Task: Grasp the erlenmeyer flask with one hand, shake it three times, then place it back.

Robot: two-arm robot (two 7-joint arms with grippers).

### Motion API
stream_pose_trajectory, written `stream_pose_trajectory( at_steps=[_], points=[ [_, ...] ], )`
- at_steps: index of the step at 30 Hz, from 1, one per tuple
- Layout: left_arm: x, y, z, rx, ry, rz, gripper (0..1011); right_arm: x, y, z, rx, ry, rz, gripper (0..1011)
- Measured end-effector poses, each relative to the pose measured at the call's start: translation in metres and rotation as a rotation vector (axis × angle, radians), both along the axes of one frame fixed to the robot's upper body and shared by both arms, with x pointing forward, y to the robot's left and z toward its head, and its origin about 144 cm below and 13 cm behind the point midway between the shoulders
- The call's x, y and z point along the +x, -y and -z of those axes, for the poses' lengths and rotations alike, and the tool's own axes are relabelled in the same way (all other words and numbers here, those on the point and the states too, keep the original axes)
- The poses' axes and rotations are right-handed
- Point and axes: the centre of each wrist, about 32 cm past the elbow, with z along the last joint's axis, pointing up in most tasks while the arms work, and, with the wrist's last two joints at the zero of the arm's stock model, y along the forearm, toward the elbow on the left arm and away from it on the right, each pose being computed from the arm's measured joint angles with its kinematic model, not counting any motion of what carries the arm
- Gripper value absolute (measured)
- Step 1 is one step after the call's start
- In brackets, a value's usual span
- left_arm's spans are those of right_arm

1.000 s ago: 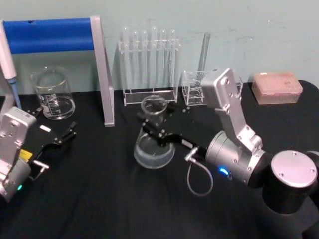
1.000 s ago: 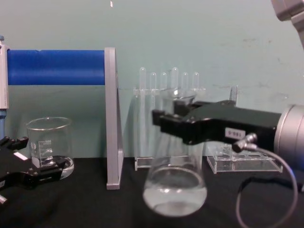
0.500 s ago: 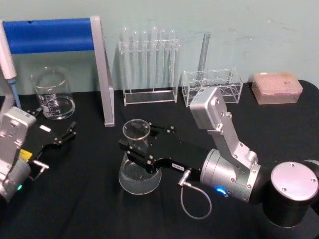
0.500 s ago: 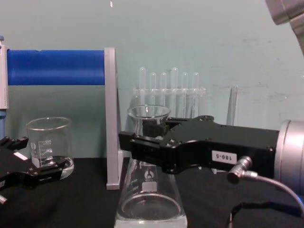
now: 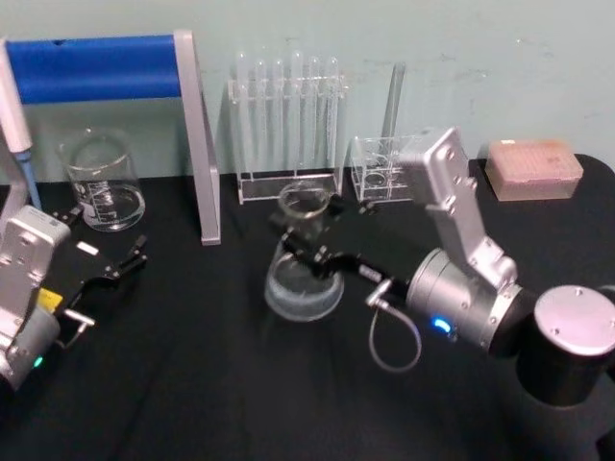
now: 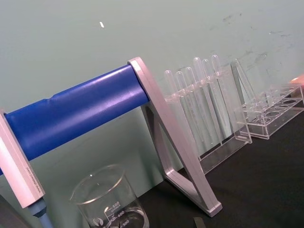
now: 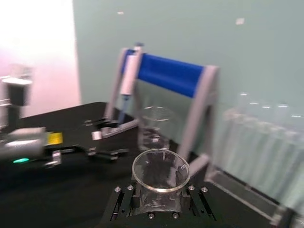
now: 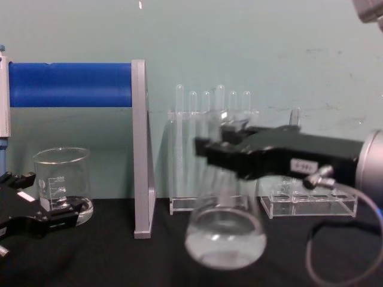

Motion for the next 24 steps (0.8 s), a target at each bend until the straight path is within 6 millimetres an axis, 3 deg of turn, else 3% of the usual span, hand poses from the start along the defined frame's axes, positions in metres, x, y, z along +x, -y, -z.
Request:
stream_pose_trajectory(
  at_steps=[13,24],
  points=[
    [0.0,0.0,0.0,0.0,0.0,0.0,1001,0.026,0.026,-0.005,0.011,0.039,0.209,449],
    [0.0,0.0,0.0,0.0,0.0,0.0,1001,0.034,0.039,-0.005,0.012,0.047,0.29,449]
  ],
)
